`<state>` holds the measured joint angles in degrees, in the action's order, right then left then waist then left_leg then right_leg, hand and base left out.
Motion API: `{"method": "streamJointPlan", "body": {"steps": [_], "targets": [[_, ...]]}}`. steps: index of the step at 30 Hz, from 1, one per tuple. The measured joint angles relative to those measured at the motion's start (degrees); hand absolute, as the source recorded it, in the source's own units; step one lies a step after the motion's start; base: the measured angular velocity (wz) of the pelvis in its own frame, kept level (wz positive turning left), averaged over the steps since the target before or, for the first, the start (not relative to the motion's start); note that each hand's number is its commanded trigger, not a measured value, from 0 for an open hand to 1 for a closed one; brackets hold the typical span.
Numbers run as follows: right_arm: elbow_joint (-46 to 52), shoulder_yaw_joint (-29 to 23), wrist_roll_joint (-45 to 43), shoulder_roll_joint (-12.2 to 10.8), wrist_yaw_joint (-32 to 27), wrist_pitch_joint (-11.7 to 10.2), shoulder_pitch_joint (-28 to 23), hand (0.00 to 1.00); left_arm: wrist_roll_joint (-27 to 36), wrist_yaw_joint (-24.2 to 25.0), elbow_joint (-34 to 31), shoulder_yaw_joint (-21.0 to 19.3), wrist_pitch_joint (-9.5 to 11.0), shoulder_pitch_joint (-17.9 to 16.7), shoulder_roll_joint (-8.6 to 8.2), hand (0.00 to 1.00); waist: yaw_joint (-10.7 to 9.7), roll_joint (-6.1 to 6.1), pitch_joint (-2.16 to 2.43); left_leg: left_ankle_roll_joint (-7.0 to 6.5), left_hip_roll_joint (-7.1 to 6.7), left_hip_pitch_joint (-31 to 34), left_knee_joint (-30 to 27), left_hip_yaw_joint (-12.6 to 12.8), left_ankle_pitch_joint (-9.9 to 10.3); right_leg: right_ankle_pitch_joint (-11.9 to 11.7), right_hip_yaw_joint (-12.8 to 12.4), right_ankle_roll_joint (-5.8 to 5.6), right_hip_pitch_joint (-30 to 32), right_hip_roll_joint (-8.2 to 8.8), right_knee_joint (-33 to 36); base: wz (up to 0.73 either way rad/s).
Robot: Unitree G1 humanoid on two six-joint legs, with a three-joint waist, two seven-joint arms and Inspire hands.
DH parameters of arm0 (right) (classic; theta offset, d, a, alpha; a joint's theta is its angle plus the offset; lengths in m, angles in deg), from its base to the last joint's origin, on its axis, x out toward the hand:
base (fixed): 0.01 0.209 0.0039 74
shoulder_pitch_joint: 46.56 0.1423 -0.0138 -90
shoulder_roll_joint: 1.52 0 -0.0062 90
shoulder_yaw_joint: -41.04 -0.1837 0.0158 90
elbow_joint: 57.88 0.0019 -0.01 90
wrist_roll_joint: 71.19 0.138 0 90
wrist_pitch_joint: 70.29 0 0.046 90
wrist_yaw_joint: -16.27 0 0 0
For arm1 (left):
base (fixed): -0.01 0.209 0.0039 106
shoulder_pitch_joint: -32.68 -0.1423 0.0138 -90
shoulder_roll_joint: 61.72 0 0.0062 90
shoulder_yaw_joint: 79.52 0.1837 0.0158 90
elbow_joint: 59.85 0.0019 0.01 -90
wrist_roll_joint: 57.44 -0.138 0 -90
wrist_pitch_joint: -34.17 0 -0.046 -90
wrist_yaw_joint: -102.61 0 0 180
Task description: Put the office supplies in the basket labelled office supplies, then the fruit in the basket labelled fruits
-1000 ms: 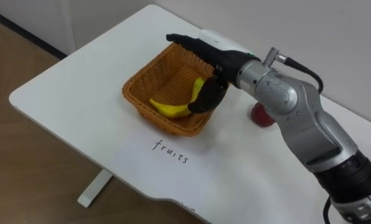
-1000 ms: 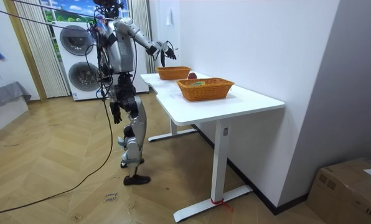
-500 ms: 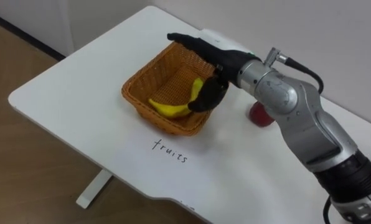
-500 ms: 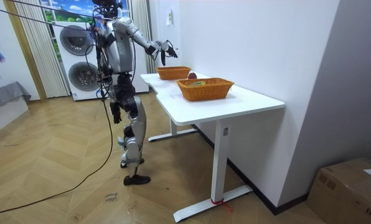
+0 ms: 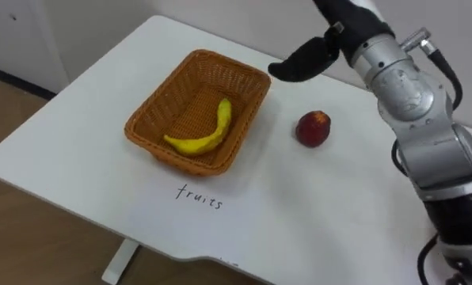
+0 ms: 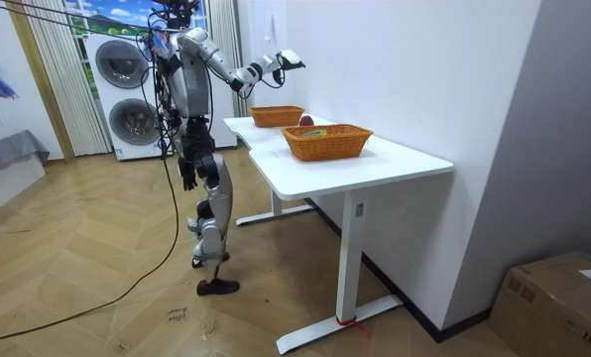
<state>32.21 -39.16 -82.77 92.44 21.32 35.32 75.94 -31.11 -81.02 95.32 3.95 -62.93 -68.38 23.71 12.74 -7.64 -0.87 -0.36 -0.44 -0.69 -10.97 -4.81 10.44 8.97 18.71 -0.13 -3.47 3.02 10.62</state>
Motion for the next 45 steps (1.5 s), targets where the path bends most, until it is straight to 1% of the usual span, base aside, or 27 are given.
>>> {"method": "streamJointPlan", "body": {"steps": [1,2,3,4,5,8,10,12,14,17,22,25,26,28,30,33,34,35,37,39,42,45], "targets": [[-0.14,-0.23,0.28,0.0,-0.64,0.0,0.0,0.0,0.0,-0.09,0.0,0.01,-0.01,0.05,-0.11,0.0,-0.13,0.04,-0.01,0.0,-0.01,0.0,-0.02,0.01,0.0,0.0,-0.03,0.0,0.0,0.0,0.0,0.0],[-0.27,-0.58,0.88,-0.01,-1.81,-0.03,-0.05,0.0,-0.13,-0.28,0.0,0.01,0.0,0.23,-0.41,0.0,-0.72,0.42,-0.09,0.0,-0.03,0.0,-0.01,0.03,0.0,0.0,-0.06,0.0,0.0,0.01,0.0,0.0],[-0.67,-0.98,1.97,-0.03,-3.02,-0.26,-0.05,0.0,-0.16,-0.38,-0.04,0.03,0.02,0.33,-0.71,0.0,-1.35,0.56,0.0,0.0,-0.03,-0.05,0.02,0.05,0.0,0.0,-0.06,0.0,-0.01,0.01,0.0,0.0],[-1.16,-1.23,2.72,-0.04,-3.74,-0.64,-0.05,0.0,-0.19,-0.33,-0.03,0.05,0.04,0.36,-0.82,0.0,-1.39,0.63,0.01,0.0,-0.03,-0.08,0.03,0.08,0.0,0.0,-0.07,0.0,-0.04,0.01,0.0,0.0],[-2.25,-2.04,4.81,-0.11,-5.36,-1.04,-0.17,0.0,-0.22,-0.26,-0.03,0.18,0.05,0.42,-1.0,0.0,-1.44,0.85,-0.09,-0.01,-0.01,-0.23,0.05,0.23,0.0,0.0,-0.06,0.0,-0.11,0.01,0.0,-0.04],[-4.58,-2.83,9.53,-0.29,-9.85,-1.31,-0.18,0.0,-1.17,-0.25,-0.02,1.17,0.05,0.3,-1.38,0.0,-1.45,1.37,-0.14,-0.01,0.0,-0.47,0.14,0.35,0.0,0.0,-0.12,0.0,-0.26,0.01,0.0,-0.01],[-6.51,-3.09,14.19,-1.16,-12.5,-2.0,-0.18,0.0,-1.13,-0.47,-0.08,2.23,0.05,0.14,-1.84,0.0,-1.35,1.92,0.16,-0.01,-0.01,-0.61,0.21,0.35,0.0,0.0,-0.08,0.0,-0.37,0.02,-0.01,0.0],[-8.46,-3.19,17.92,-2.1,-14.1,-2.03,-0.18,0.0,-1.14,-0.46,-0.17,2.38,-0.01,0.09,-2.09,0.0,-1.43,2.44,0.32,-0.03,-0.02,-0.64,0.17,0.2,-0.02,0.0,0.1,-0.01,-0.49,0.02,-0.03,0.02],[-10.61,-3.18,20.53,-2.91,-14.88,-1.98,-0.22,0.0,-1.14,-0.3,-0.53,2.37,-0.09,-0.11,-2.26,0.0,-1.39,2.82,0.39,-0.01,-0.02,-0.65,0.11,-0.01,-0.03,0.0,0.3,-0.01,-0.6,0.02,-0.03,0.05],[-13.3,-3.25,22.59,-3.99,-16.15,-1.87,-0.27,0.0,-1.09,-0.2,-1.69,2.25,-0.26,-1.07,-2.59,0.0,-1.48,2.94,0.4,0.0,-0.01,-0.63,0.09,-0.04,-0.06,0.0,0.3,-0.01,-0.58,0.01,-0.03,0.0],[-13.6,-3.77,25.48,-4.46,-16.6,-1.82,-1.47,0.0,-1.14,0.35,-2.99,2.21,-1.3,-2.09,-2.61,0.0,-1.5,3.02,0.44,-0.03,-0.3,0.1,-0.47,-0.81,-0.04,0.02,1.15,-0.03,-0.56,0.25,-0.04,0.09],[-14.06,-3.73,27.19,-4.51,-16.51,-1.97,-2.2,0.0,-1.25,0.3,-3.38,2.16,-1.38,-2.56,-2.62,0.0,-1.12,3.12,0.5,-0.04,-0.34,0.13,-0.59,-1.31,-0.06,0.02,1.65,-0.04,-0.79,0.26,-0.03,0.1],[-16.25,-3.72,27.38,-4.76,-15.94,-2.46,-2.3,0.0,-1.67,0.23,-3.3,2.18,-1.37,-2.8,-2.62,0.0,-1.11,3.18,0.49,-0.03,-0.36,-0.08,-0.73,-1.63,-0.06,0.02,1.95,-0.03,-1.23,0.25,-0.07,0.12],[-19.77,-3.72,27.7,-5.37,-15.66,-2.53,-2.77,0.0,-2.01,0.1,-3.33,2.16,-1.24,-3.2,-2.67,0.0,-0.85,3.28,0.49,-0.03,-0.36,-0.44,-0.76,-1.71,-0.05,0.03,2.08,-0.06,-1.58,0.25,-0.08,0.04],[-22.57,-3.72,27.69,-5.47,-15.28,-2.53,-3.89,0.0,-2.32,0.02,-3.45,2.15,-1.08,-3.45,-2.94,0.0,0.17,3.46,0.51,-0.02,-0.38,-0.11,-0.91,-1.56,-0.06,0.03,1.93,-0.06,-1.4,0.27,-0.09,0.0],[-23.04,-3.72,27.63,-5.55,-15.27,-2.54,-5.02,0.0,-2.45,0.03,-3.39,2.18,-1.11,-4.55,-3.14,0.0,0.38,4.04,0.56,-0.01,-0.4,0.23,-1.27,-1.59,-0.05,0.03,1.86,-0.06,-1.3,0.28,-0.11,0.0],[-23.04,-3.73,27.61,-5.55,-15.32,-2.55,-5.05,0.0,-3.03,0.09,-3.38,2.18,-1.14,-4.93,-3.18,0.0,0.35,4.16,0.58,-0.01,-0.4,0.24,-1.3,-1.57,-0.05,0.03,1.85,-0.06,-1.29,0.28,-0.12,0.0],[-23.04,-3.73,27.47,-5.53,-15.48,-2.71,-5.06,0.0,-4.9,0.09,-3.33,2.18,-1.25,-5.65,-3.21,0.0,0.32,4.28,0.65,-0.01,-0.37,0.24,-1.31,-1.5,-0.06,0.03,1.86,-0.06,-1.26,0.27,-0.15,-0.03],[-23.04,-3.73,27.01,-5.52,-15.99,-3.75,-5.05,0.0,-8.71,0.09,-3.33,2.18,-1.65,-6.71,-3.24,0.0,0.36,4.38,0.72,0.0,-0.34,0.25,-1.33,-1.4,-0.06,0.03,1.84,-0.06,-1.2,0.25,-0.18,0.0],[-23.04,-3.73,26.93,-5.52,-16.09,-4.27,-5.06,0.0,-10.78,0.1,-3.36,2.18,-2.0,-7.13,-3.28,0.0,0.3,4.38,0.74,0.0,-0.36,0.33,-1.46,-1.38,-0.06,0.03,1.85,-0.05,-1.21,0.26,-0.23,0.0],[-23.9,-3.7,26.94,-5.51,-16.07,-5.16,-5.05,0.0,-13.03,0.32,-3.39,2.23,-2.49,-7.33,-3.28,0.0,0.33,4.21,0.84,0.01,-0.41,0.58,-1.69,-1.39,-0.06,0.03,1.92,-0.05,-1.29,0.25,-0.6,0.0],[-24.86,-3.4,26.94,-5.51,-16.07,-5.29,-5.13,0.0,-13.58,0.37,-3.45,2.23,-2.85,-7.43,-3.3,0.0,0.3,4.07,0.93,0.01,-0.42,0.66,-1.77,-1.4,-0.06,0.03,1.93,-0.05,-1.41,0.21,-0.93,0.0]]}}
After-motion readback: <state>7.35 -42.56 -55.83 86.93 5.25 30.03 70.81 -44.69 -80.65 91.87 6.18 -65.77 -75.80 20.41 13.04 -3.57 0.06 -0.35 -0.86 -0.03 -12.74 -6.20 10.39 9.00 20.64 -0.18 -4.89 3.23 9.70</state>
